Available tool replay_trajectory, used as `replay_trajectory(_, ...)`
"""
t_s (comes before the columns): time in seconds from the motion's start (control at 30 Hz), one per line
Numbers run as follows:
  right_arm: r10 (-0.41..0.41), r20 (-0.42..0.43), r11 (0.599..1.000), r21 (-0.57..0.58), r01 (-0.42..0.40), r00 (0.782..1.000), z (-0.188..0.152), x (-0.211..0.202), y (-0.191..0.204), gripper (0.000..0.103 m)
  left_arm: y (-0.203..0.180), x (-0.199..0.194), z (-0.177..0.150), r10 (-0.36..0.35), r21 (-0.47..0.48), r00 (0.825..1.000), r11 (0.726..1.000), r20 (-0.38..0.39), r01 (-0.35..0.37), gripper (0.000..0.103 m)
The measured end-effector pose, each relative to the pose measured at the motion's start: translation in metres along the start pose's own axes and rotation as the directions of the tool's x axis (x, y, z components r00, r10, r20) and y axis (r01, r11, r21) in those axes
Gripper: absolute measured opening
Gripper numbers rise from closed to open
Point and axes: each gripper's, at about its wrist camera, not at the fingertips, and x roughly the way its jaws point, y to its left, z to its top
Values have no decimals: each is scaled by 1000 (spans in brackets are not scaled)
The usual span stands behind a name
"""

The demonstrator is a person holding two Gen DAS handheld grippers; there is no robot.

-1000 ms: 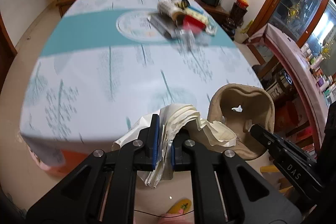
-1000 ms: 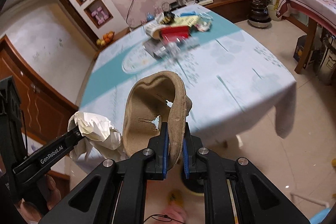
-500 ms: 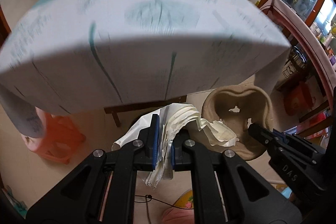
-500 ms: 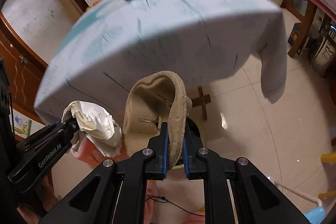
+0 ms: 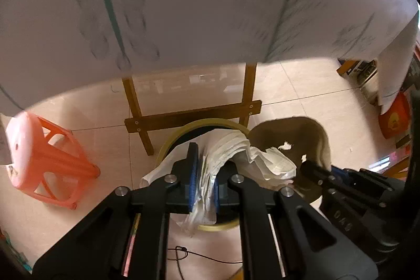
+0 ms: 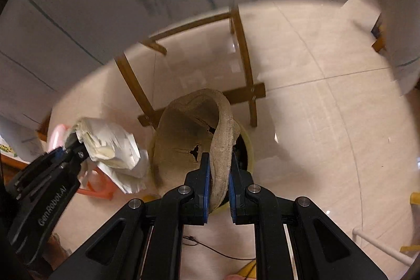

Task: Collect trash
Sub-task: 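Carry the tissue and cup holder down to the trash bin and open both grippers, then move both grippers back up over the table toward the cup and red box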

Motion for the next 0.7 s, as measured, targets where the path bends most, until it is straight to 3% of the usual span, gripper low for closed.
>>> replay_trajectory(0.07,4,-22,1000,-6,-4,1000,-3,25,-3,11,1,20,-4,-5,9,1000,1000,-7,5,8)
replay_trajectory(0.13,12,-35,1000,-19,-12,999,-8,44,-6,11,3,37,-7,-18,11,999,1000,-30,19,17)
replay_trajectory(0.2,5,-41,1000,-29,-6,999,-10,58,-10,13,8,49,-10,-21,-4,999,1000,-50,20,42)
replay_trajectory(0.27,-6,-50,999,-37,4,999,-11,72,-5,21,14,57,-13,-2,-20,999,1000,-32,1,54)
replay_trajectory(0.33,3,-45,1000,-25,-4,999,-11,78,-6,29,18,60,-15,16,-15,1000,1000,-23,-16,54)
replay_trajectory(0.7,30,1,1000,-3,-30,1000,-15,65,3,30,25,41,-19,64,-9,998,998,10,-64,54)
